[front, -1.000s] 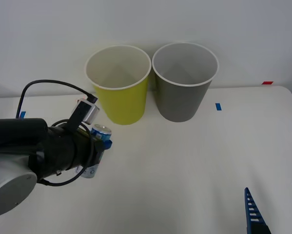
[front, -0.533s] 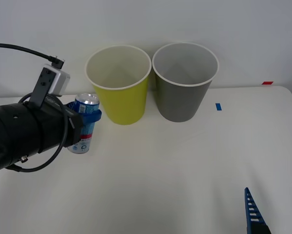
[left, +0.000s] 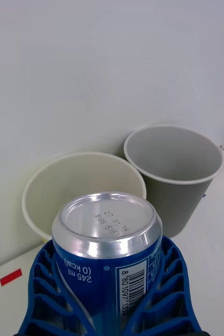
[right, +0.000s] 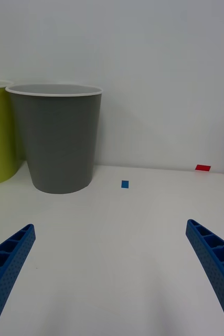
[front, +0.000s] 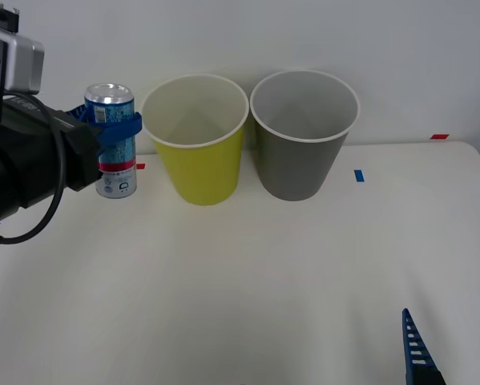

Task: Put cans in the gray bin and PET bottles in the light green bin.

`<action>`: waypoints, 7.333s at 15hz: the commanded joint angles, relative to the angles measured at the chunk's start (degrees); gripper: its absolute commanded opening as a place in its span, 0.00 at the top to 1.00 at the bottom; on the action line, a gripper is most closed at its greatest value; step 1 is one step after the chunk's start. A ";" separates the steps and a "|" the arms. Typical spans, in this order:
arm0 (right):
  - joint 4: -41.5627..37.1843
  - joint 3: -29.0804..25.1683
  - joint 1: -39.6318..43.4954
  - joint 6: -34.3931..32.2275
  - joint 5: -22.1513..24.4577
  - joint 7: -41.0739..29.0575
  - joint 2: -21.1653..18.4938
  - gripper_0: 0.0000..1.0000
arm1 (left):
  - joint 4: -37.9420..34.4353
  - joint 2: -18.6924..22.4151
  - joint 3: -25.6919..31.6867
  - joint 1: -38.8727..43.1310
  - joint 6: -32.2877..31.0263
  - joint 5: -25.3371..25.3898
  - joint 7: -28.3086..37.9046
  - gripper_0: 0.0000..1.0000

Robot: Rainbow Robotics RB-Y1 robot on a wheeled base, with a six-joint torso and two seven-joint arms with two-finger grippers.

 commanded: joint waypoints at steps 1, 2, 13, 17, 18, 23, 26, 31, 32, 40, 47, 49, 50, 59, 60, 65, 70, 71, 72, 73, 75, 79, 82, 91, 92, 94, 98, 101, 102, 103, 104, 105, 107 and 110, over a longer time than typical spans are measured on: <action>0.00 0.00 0.00 0.00 0.00 0.00 0.00 0.00 | 0.00 -1.04 2.80 -4.62 -0.11 1.36 -0.45 1.00; 0.00 0.00 0.00 0.00 0.00 0.00 0.00 0.00 | 0.00 -1.04 3.68 -5.50 -0.11 1.53 -0.45 1.00; 0.00 0.00 0.00 0.00 0.00 0.00 0.00 0.00 | 4.46 -2.27 -4.32 -15.35 -5.73 -8.05 0.61 1.00; 0.00 0.00 0.00 0.00 0.00 0.00 0.00 0.00 | 13.60 -2.27 -10.21 -22.64 -9.95 -12.35 0.87 1.00; 0.00 0.00 0.00 0.00 0.00 0.00 0.00 0.00 | 15.88 -2.27 -11.96 -24.22 -11.36 -13.23 1.05 1.00; 0.00 0.00 0.00 0.00 0.00 0.00 0.00 0.00 | 25.64 -2.62 -19.88 -31.08 -17.16 -17.54 2.72 1.00; 0.00 0.00 0.00 0.00 0.00 0.00 0.00 0.00 | 32.49 -3.41 -24.09 -35.03 -21.64 -18.50 3.60 1.00; 0.00 0.00 0.00 0.00 0.00 0.00 0.00 0.00 | 44.27 -6.84 -31.21 -40.22 -32.45 -20.97 5.00 1.00; 0.00 0.00 0.00 0.00 0.00 0.00 0.00 0.00 | 46.29 -7.80 -32.09 -40.75 -34.38 -20.97 5.18 1.00; 0.00 0.00 0.00 0.00 0.00 0.00 0.00 0.00 | 57.89 -12.99 -37.19 -41.01 -48.10 -22.99 6.06 1.00; 0.00 0.00 0.00 0.00 0.00 0.00 0.00 0.00 | 67.91 -17.65 -38.95 -41.01 -60.93 -27.21 6.14 1.00; 0.00 0.00 0.00 0.00 0.00 0.00 0.00 0.00 | 67.91 -18.35 -39.74 -41.01 -61.01 -27.21 6.14 1.00; 0.00 0.00 0.00 0.00 0.00 0.00 0.00 0.00 | 67.91 -18.70 -40.00 -40.92 -61.01 -27.29 6.23 1.00; 0.00 0.00 0.00 0.00 0.00 0.00 0.00 0.00 | 68.62 -18.26 -39.91 -40.92 -61.10 -31.07 6.41 1.00; 0.00 0.00 0.00 0.00 0.00 0.00 0.00 0.00 | 68.62 -18.26 -40.00 -41.01 -61.01 -31.07 6.41 1.00; 0.00 0.00 0.00 0.00 0.00 0.00 0.00 0.00 | 68.62 -18.35 -39.56 -41.01 -61.01 -31.16 7.46 0.00; 0.00 0.00 0.00 0.00 0.00 0.00 0.00 0.00 | 68.62 -18.18 -39.56 -41.01 -61.01 -31.16 7.81 0.00; 0.00 0.00 0.00 0.00 0.00 0.00 0.00 0.00 | 68.62 -18.35 -39.47 -41.01 -61.01 -31.25 7.73 0.00; 0.00 0.00 0.00 0.00 0.00 0.00 0.00 0.00 | 68.53 -18.79 -39.30 -41.01 -61.01 -31.34 7.81 0.00; 0.00 0.00 0.00 0.00 0.00 0.00 0.00 0.00 | 68.62 -19.23 -38.95 -41.01 -61.01 -31.42 7.73 0.00; 0.00 0.00 0.00 0.00 0.00 0.00 0.00 0.00 | 68.62 -19.67 -38.51 -41.01 -61.01 -31.69 7.73 0.00; 0.00 0.00 0.00 0.00 0.00 0.00 0.00 0.00 | 67.04 -19.23 -37.89 -40.22 -60.93 -31.60 7.99 0.00; 0.00 0.00 0.00 0.00 0.00 0.00 0.00 0.00 | 53.32 -16.77 -34.73 -34.86 -49.33 -32.92 7.73 0.00; 0.00 0.00 0.00 0.00 0.00 0.00 0.00 0.00 | 30.03 -5.87 -25.50 -15.35 -45.19 -36.17 8.52 0.00; 0.00 0.00 0.00 0.00 0.00 0.00 0.00 0.00 | 26.34 -5.34 -24.09 -12.53 -43.35 -36.08 8.60 0.00; 0.00 0.00 0.00 0.00 0.00 0.00 0.00 0.00 | 19.84 -4.46 -21.54 -7.70 -39.48 -36.08 8.87 0.00; 0.00 0.00 0.00 0.00 0.00 0.00 0.00 0.00 | 12.10 -2.97 -15.66 5.48 -41.77 -36.08 9.04 0.00; 0.00 0.00 0.00 0.00 0.00 0.00 0.00 0.00 | 6.83 -3.06 -11.44 16.56 -44.76 -36.00 9.48 0.00; 0.00 0.00 0.00 0.00 0.00 0.00 0.00 0.00 | 6.48 -3.23 -10.12 20.60 -47.83 -36.00 9.48 0.00; 0.00 0.00 0.00 0.00 0.00 0.00 0.00 0.00 | 6.48 -3.23 -9.33 23.06 -49.85 -36.00 9.57 0.00; 0.00 0.00 0.00 0.00 0.00 0.00 0.00 0.00 | 6.48 -3.23 -8.71 25.79 -52.23 -36.00 9.75 0.00; 0.00 0.00 0.00 0.00 0.00 0.00 0.00 0.00 | 6.48 -3.23 -8.27 28.07 -54.16 -36.08 9.92 0.00; 0.00 0.00 0.00 0.00 0.00 0.00 0.00 0.00 | 6.48 -3.32 -7.39 33.26 -58.99 -36.00 10.19 0.00; 0.00 0.00 0.00 0.00 0.00 0.00 0.00 0.00 | 6.57 -4.55 -7.39 39.76 -64.97 -36.00 10.36 0.00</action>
